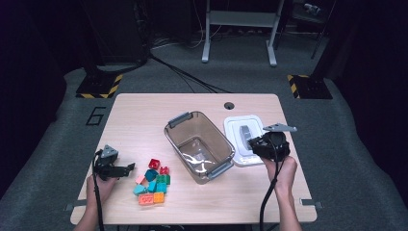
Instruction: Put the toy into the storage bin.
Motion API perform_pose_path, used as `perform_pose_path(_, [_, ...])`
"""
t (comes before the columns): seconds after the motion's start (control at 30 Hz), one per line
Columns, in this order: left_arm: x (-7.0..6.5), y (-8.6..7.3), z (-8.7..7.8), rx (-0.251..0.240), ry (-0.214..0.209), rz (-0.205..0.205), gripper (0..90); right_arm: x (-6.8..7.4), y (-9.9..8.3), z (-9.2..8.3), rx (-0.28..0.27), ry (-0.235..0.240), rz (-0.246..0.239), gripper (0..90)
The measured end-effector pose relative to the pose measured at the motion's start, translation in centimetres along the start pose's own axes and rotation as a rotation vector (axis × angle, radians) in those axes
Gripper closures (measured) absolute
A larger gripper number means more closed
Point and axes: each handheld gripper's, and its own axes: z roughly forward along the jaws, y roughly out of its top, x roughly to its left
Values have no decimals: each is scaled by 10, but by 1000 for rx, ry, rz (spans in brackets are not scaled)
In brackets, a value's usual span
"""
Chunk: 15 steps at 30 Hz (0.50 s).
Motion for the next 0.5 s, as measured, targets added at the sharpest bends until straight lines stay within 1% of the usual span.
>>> perform_pose_path(0.2, [0,0,0,-3,1,-3,97,9,13,0,-8,9,-33,477])
perform_pose_path(0.27, [0,0,0,-3,0,-1,96,13,17,1,-12,13,-35,476])
perform_pose_path(0.33, [0,0,0,-3,1,-3,97,14,20,0,-13,16,-52,477])
perform_pose_path(0.37, [0,0,0,-3,1,-3,97,16,21,0,-15,19,-47,477])
perform_pose_path(0.4, [0,0,0,-3,1,-3,97,18,23,0,-15,20,-55,477])
perform_pose_path(0.43, [0,0,0,-3,1,-3,97,19,25,0,-17,24,-64,477])
perform_pose_path(0.5, [0,0,0,0,0,-2,96,23,28,0,-19,35,-67,477])
